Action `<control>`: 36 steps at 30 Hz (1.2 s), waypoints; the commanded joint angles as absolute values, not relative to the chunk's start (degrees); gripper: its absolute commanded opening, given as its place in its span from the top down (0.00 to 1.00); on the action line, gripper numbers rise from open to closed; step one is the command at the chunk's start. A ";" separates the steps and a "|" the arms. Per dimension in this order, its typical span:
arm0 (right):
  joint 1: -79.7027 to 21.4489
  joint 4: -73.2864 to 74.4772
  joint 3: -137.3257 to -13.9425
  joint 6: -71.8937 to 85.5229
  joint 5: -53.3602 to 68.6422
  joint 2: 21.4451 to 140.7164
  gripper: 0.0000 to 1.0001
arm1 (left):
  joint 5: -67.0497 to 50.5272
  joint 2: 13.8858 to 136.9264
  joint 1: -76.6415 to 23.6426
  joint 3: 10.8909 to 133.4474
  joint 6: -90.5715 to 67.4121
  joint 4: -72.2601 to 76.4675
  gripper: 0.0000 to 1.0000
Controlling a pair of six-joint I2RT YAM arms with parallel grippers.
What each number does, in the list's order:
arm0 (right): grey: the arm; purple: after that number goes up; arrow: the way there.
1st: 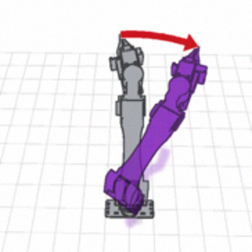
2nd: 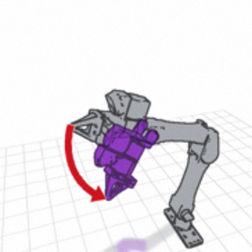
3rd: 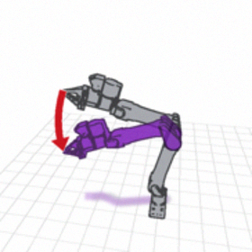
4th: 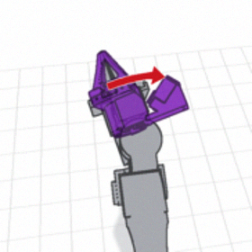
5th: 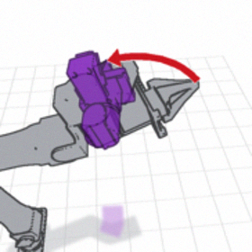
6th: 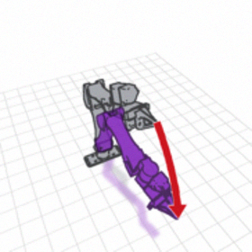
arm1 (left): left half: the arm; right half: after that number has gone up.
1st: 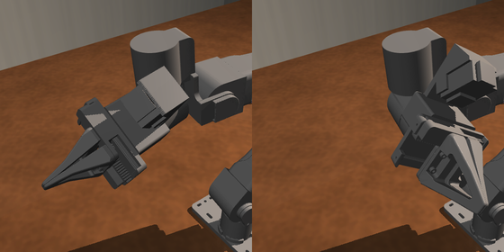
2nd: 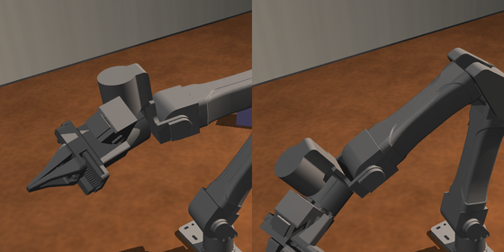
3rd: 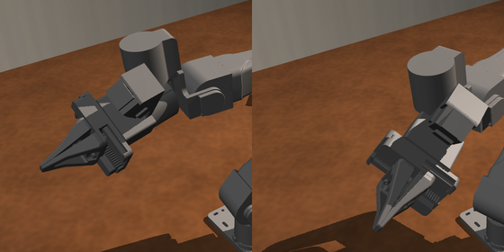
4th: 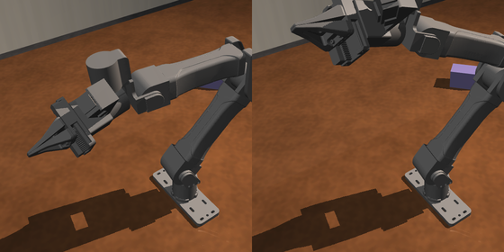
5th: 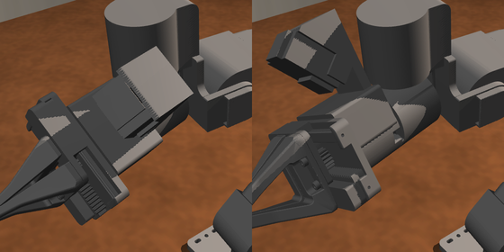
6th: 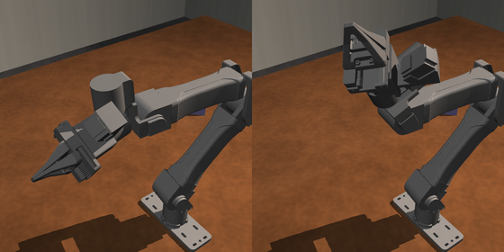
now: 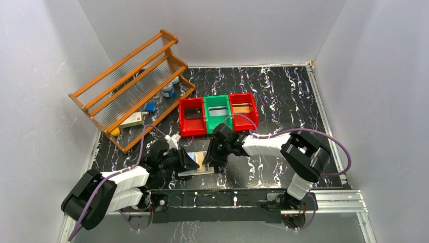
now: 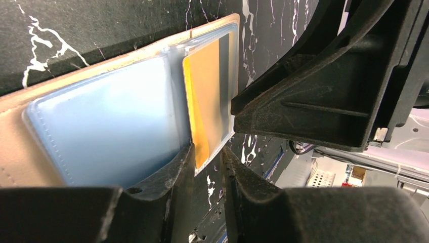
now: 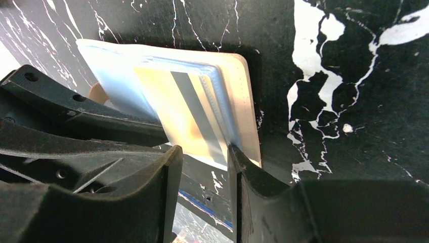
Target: Take the credit cards out of the card holder
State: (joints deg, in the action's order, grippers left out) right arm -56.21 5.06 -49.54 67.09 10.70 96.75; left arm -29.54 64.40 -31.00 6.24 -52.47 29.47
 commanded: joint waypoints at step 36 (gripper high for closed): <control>-56.87 -2.69 -44.18 68.92 11.62 99.10 0.61 | -33.63 68.65 -32.35 7.82 -58.54 36.33 1.00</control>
State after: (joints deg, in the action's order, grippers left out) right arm -54.61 -1.43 -44.77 67.59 13.65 95.50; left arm -29.02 69.23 -30.09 5.08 -57.69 33.87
